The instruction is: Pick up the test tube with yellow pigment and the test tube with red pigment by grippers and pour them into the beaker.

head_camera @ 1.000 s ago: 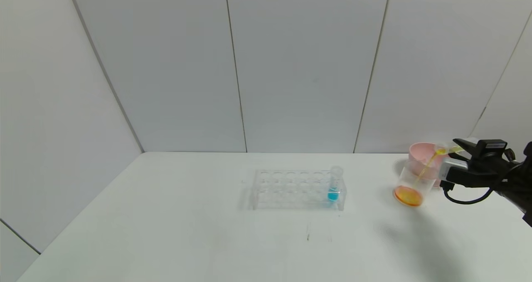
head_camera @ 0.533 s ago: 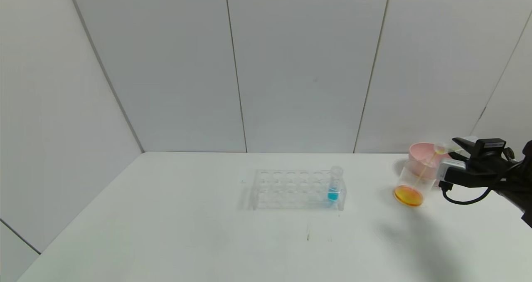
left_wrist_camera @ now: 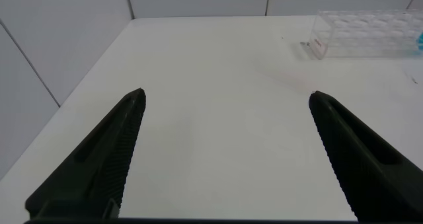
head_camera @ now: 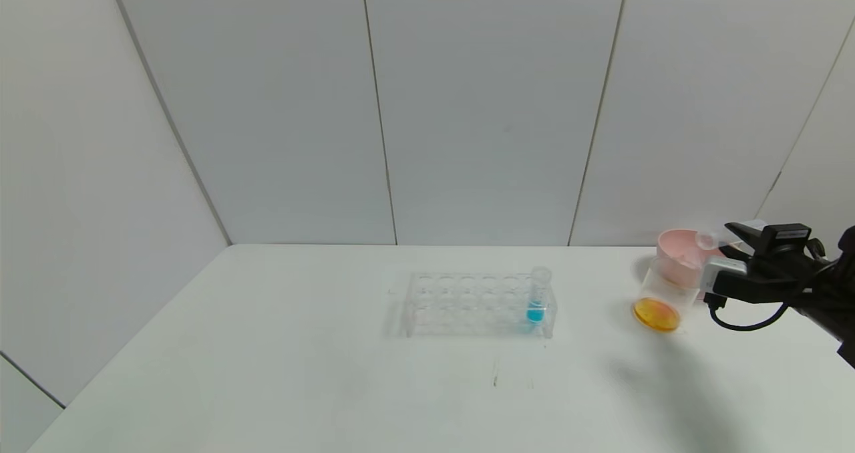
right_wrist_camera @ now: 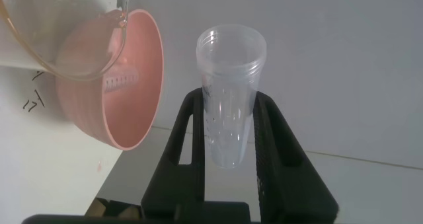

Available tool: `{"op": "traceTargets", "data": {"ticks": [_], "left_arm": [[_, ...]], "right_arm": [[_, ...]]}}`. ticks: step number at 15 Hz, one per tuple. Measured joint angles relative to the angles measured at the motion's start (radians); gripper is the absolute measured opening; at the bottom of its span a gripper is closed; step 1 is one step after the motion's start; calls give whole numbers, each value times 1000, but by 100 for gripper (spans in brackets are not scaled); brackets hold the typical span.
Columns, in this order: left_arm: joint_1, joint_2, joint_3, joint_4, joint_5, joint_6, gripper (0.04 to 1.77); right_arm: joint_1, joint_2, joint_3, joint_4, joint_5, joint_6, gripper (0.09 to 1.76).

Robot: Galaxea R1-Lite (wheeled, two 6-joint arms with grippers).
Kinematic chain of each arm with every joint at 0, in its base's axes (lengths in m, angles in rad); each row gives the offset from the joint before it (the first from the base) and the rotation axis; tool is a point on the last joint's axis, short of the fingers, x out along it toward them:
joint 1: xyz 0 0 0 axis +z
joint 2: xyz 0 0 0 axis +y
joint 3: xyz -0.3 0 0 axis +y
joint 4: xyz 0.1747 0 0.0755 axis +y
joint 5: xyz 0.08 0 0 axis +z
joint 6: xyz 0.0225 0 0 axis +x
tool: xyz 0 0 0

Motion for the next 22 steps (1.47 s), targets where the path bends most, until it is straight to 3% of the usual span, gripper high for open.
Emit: {"op": "traceTargets", "data": {"ticks": [3,7,10,12,15,17,20,22], "left_arm": [[0,0,0,0,0,0,176],[0,0,0,0,0,0,176],[0,0,0,0,0,0,176],[0,0,0,0,0,0,176],[0,0,0,0,0,0,176],[0,0,0,0,0,0,176],[0,0,0,0,0,0,176],[0,0,0,0,0,0,176]], "right_arm": [[2,0,-5,7,-6,36,50],[-2,23,-99,3,-6,246,50],[-2,69,-199,1,-19,611,50],[-2,96,-234,-4,-76,885,50],[6,154,-292,-16,-285,1313,50],[4,211,-344,-36,-374,1441,50],[-6,274,-370,-49,-388,1510,50],[-3,298,-372,-49,-388,1527,77]]}}
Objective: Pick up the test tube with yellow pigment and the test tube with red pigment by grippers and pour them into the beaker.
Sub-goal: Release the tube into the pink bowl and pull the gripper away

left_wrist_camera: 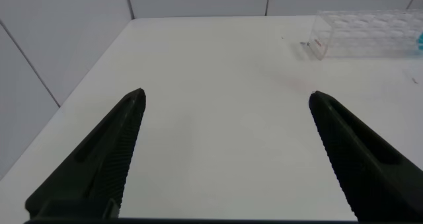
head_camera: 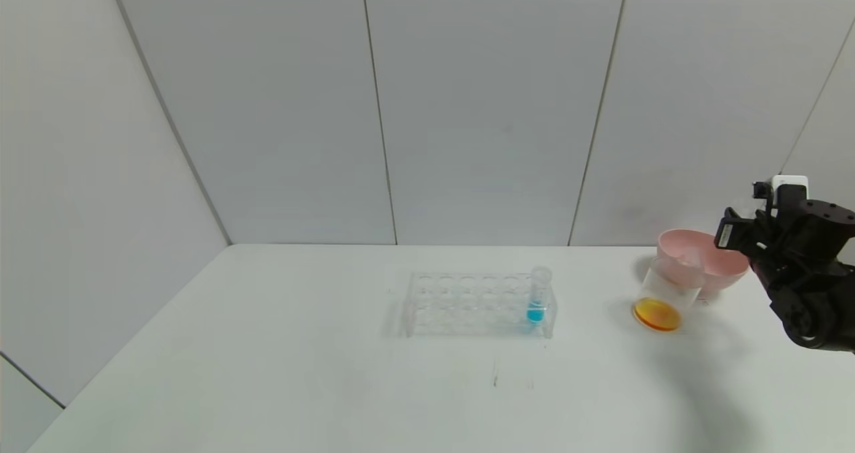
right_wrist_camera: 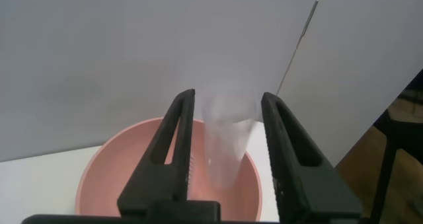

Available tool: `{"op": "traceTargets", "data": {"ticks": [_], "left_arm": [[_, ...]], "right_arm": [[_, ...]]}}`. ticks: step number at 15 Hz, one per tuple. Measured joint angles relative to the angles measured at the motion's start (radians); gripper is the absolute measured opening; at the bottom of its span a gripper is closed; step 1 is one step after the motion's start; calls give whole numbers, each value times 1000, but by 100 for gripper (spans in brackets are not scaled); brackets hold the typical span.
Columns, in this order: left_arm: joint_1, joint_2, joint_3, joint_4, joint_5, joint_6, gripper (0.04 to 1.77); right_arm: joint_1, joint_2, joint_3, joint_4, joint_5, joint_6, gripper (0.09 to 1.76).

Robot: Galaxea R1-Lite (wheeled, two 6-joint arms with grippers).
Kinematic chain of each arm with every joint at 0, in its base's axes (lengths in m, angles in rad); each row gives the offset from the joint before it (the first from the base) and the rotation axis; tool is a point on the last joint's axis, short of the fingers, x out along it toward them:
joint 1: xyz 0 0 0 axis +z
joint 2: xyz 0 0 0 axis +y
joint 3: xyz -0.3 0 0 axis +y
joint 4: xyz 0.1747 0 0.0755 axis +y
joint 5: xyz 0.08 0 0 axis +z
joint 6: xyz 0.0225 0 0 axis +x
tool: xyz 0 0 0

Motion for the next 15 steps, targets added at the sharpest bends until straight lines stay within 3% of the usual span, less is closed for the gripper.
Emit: {"op": "traceTargets", "data": {"ticks": [4,10,15], "left_arm": [[0,0,0,0,0,0,176],[0,0,0,0,0,0,176],[0,0,0,0,0,0,176]], "right_arm": [[8,22,-4,0,-1,2,115],[14,-62,-6,24,5,6,145],[27,-390,25,318,6,21,157]]}}
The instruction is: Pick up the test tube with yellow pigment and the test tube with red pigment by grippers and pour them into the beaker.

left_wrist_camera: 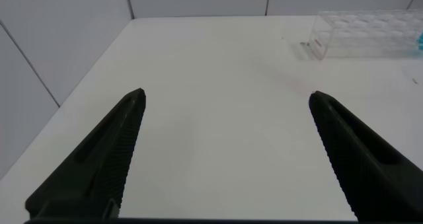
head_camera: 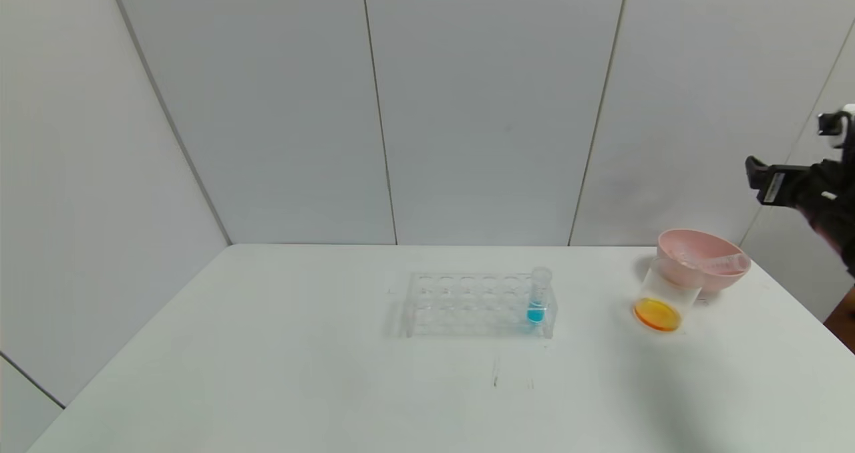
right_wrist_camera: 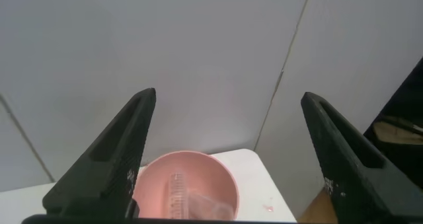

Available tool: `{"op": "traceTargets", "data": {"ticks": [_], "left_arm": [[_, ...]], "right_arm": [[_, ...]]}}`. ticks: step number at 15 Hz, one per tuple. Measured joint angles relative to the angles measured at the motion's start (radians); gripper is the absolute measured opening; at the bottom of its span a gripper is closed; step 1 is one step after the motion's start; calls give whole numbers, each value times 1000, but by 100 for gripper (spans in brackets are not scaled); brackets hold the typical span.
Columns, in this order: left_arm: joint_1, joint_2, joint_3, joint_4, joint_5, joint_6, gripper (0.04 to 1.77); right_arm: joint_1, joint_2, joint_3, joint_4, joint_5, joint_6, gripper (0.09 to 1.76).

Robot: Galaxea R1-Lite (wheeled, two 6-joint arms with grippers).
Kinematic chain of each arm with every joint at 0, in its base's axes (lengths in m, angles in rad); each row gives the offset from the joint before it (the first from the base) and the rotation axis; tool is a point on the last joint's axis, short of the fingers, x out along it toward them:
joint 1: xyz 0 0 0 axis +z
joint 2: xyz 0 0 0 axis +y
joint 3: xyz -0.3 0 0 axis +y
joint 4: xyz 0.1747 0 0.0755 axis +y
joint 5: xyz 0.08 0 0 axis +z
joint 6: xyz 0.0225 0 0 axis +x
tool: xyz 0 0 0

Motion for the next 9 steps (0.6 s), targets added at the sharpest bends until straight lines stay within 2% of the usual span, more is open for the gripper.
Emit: {"op": "traceTargets", "data": {"ticks": [9], "left_arm": [[0,0,0,0,0,0,176]], "right_arm": [[100,-946,72,841,-7,96,167]]}}
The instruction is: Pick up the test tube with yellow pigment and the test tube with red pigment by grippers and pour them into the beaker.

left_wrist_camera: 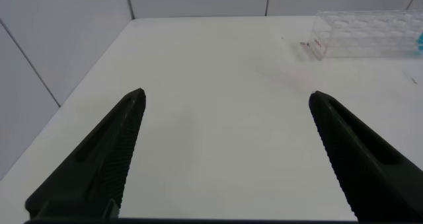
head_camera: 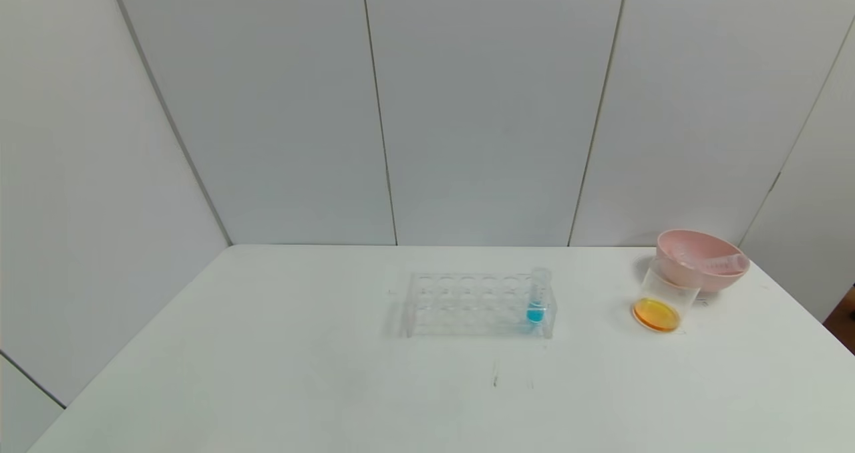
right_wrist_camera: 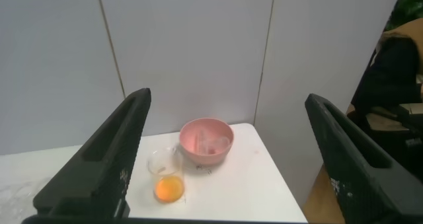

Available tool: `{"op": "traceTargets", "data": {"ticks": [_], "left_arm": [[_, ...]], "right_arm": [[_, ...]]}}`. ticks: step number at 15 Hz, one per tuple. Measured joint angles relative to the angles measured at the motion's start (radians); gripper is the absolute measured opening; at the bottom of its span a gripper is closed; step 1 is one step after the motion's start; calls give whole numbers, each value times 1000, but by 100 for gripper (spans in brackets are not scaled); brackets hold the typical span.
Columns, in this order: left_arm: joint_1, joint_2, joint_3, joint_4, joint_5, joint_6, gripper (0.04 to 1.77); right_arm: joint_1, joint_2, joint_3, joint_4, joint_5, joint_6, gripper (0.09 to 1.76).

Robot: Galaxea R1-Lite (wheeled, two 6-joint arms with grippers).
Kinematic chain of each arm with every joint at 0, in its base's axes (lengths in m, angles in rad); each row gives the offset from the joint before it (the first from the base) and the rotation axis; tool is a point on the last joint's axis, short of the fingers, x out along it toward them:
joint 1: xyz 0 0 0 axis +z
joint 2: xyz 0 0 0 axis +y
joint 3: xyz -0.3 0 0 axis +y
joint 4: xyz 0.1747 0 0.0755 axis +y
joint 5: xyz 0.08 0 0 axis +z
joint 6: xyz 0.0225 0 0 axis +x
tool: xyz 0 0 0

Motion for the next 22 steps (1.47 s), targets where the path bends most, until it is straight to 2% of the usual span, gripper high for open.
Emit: {"op": "traceTargets", "data": {"ticks": [4,11,17,20,22], "left_arm": [[0,0,0,0,0,0,176],[0,0,0,0,0,0,176],[0,0,0,0,0,0,176],[0,0,0,0,0,0,176],[0,0,0,0,0,0,176]], "right_arm": [[21,-367,4,296,-12,31,168],[44,-728,183,407,-1,46,170],[53,-856,515,449,38,45,170],[53,-864,682,376,60,43,170],[53,-866,729,364,118,46,170]]}}
